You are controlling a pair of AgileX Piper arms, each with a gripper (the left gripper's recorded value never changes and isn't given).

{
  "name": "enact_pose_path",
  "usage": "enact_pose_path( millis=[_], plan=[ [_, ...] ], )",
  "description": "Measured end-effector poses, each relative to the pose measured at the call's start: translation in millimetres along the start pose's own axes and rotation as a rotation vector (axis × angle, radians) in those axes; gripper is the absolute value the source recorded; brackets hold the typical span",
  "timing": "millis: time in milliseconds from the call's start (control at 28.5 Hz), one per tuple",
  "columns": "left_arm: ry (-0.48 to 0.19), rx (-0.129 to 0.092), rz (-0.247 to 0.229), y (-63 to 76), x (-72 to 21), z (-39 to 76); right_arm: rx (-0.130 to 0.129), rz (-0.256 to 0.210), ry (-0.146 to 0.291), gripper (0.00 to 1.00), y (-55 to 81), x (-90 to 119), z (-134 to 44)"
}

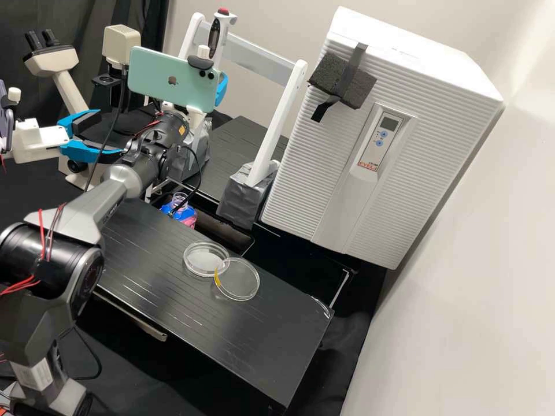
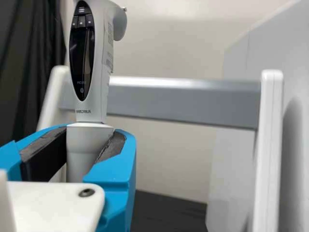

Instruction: Use the pipette

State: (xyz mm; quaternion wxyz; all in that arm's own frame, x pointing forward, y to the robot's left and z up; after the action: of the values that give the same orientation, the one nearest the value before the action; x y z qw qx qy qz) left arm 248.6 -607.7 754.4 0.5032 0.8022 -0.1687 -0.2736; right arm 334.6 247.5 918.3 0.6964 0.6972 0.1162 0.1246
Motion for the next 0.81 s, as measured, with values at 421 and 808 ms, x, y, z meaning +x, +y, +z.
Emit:
enact_pose_path(
  millis=[421, 808],
  plan=[
    [-0.008, -0.003, 0.005, 1.2, 1.6, 2.8, 0.022, -0.005, -0.050, 0.00, 11.2, 11.6, 5.8],
    [-0.010, 0.003, 0.007, 1.5, 2.0, 3.9, 0.031, 0.005, -0.043, 0.00, 13.6, 20.5, 3.7]
  ],
)
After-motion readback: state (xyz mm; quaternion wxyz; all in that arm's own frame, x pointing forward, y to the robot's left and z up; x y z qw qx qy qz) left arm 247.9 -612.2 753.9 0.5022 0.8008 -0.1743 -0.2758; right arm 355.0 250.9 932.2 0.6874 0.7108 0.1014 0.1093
